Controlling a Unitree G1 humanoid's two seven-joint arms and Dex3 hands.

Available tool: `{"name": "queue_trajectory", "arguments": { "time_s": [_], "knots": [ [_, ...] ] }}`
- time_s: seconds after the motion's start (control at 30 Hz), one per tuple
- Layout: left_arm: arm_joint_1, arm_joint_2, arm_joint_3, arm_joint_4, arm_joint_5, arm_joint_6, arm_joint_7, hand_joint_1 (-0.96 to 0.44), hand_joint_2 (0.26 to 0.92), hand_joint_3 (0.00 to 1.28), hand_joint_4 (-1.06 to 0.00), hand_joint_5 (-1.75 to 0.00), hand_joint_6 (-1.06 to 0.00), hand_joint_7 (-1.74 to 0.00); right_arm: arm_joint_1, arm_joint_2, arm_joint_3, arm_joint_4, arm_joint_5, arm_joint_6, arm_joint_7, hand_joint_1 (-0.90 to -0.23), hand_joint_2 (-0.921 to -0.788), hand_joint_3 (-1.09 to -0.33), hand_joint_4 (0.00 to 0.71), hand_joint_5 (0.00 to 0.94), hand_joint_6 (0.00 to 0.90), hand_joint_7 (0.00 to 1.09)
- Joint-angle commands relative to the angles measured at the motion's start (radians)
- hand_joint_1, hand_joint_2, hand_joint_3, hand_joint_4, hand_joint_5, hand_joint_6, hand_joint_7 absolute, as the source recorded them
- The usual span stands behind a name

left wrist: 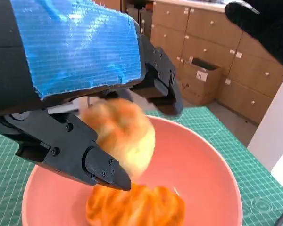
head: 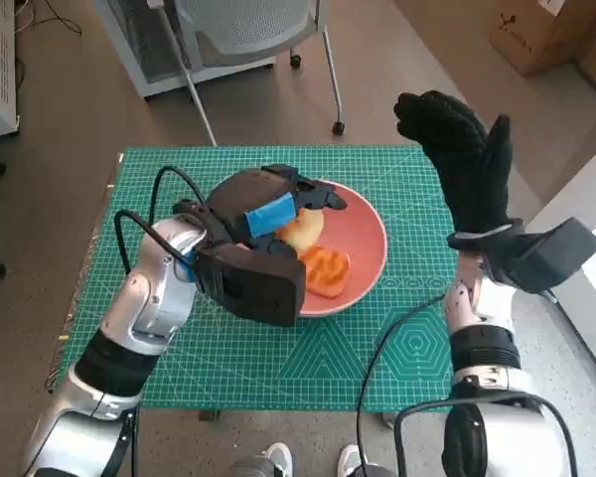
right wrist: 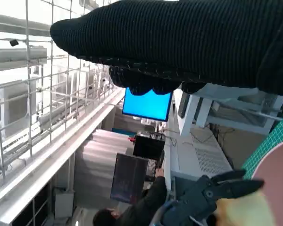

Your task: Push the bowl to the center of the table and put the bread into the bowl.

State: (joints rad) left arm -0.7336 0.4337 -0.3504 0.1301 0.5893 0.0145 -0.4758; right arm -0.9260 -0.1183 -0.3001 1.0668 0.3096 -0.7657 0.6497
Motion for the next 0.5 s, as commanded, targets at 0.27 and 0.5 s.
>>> {"name": "queue_trajectory", "arguments": {
  "time_s": [0.27,0.5],
  "knots": [
    [0.069,0.066,0.084,-0.026,-0.069,-0.144,0.053,-0.32,0.798,0.0,-0.07,0.0,-0.23,-0.02,0.022,0.004,0.018,-0.01,-0.01,-0.002,-0.009,-0.57,-0.921,-0.616,0.415,0.001,0.522,0.0],
    [0.115,0.098,0.192,-0.003,-0.185,-0.256,0.095,-0.34,0.786,0.0,-0.07,0.0,-0.23,-0.02,0.017,0.0,0.021,-0.002,-0.007,0.002,-0.005,-0.569,-0.921,-0.617,0.413,0.0,0.521,0.0]
  ]
}}
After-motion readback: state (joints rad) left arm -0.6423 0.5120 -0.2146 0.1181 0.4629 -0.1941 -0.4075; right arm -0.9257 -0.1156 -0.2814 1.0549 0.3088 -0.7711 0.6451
